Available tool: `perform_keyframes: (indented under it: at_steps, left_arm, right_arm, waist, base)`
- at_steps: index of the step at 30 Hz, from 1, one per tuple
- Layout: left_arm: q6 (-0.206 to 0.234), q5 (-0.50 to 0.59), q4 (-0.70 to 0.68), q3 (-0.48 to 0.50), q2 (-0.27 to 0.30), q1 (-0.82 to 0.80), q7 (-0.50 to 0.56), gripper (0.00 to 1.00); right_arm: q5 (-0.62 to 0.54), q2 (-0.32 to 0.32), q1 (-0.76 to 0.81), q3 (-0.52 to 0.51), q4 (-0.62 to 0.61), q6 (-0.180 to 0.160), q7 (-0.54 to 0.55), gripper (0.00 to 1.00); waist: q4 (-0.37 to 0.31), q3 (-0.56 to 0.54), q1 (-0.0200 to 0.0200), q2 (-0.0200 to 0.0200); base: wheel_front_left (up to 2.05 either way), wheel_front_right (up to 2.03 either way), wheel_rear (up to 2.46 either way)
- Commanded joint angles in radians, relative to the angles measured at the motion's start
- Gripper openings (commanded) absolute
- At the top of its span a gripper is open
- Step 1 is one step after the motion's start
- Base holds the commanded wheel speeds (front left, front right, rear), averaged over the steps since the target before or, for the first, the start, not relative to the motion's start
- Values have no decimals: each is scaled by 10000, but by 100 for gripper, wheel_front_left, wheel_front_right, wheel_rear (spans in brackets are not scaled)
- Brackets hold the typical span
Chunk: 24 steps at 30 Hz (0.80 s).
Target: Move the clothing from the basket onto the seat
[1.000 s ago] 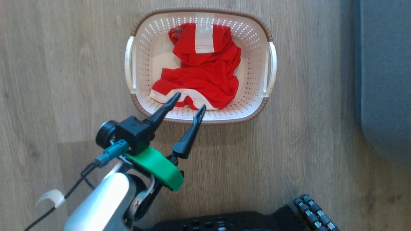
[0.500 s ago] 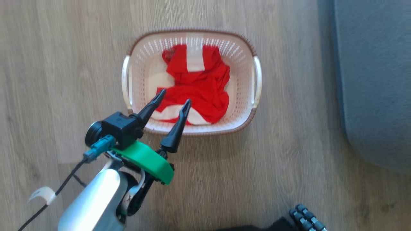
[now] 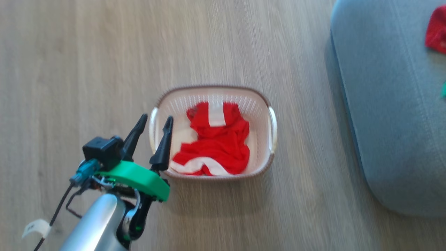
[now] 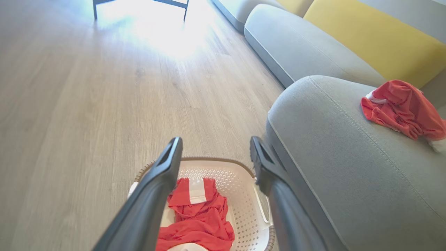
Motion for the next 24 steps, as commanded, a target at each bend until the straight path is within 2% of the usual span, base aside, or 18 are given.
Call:
perform_keyframes:
  at_steps: [1, 7, 12, 18, 24]
  left_arm:
    - [26, -32, -202, 419, 95, -114, -132, 100]
    - [117, -44, 269, 942, 241, 167, -356, 100]
    - [122, 95, 529, 1406, 436, 335, -437, 100]
    - [128, 342, 703, 2114, 597, 619, -465, 100]
    - [-235, 840, 866, 2711, 430, 1027, -469, 100]
  right_arm:
    - [-37, -9, 340, 167, -476, 69, 75, 100]
    - [-249, 876, 2161, 485, -2237, 69, 376, 100]
    - [-940, 1582, 3228, 980, -3072, 69, 421, 100]
    - [-1521, 2343, 3974, 1363, -3269, 69, 223, 100]
    - [-2185, 2732, 4820, 1593, -2948, 69, -28, 100]
  waist:
    - [317, -697, 1, -1]
    - [777, -1546, 1, -1]
    - [1058, -2000, 1, -1]
    - [1175, -2240, 1, -1]
    - [1183, -2400, 1, -1]
  base:
    - [0, 0, 0]
    - [0, 0, 0]
    - [0, 0, 0]
    - [0, 0, 0]
    - [0, 0, 0]
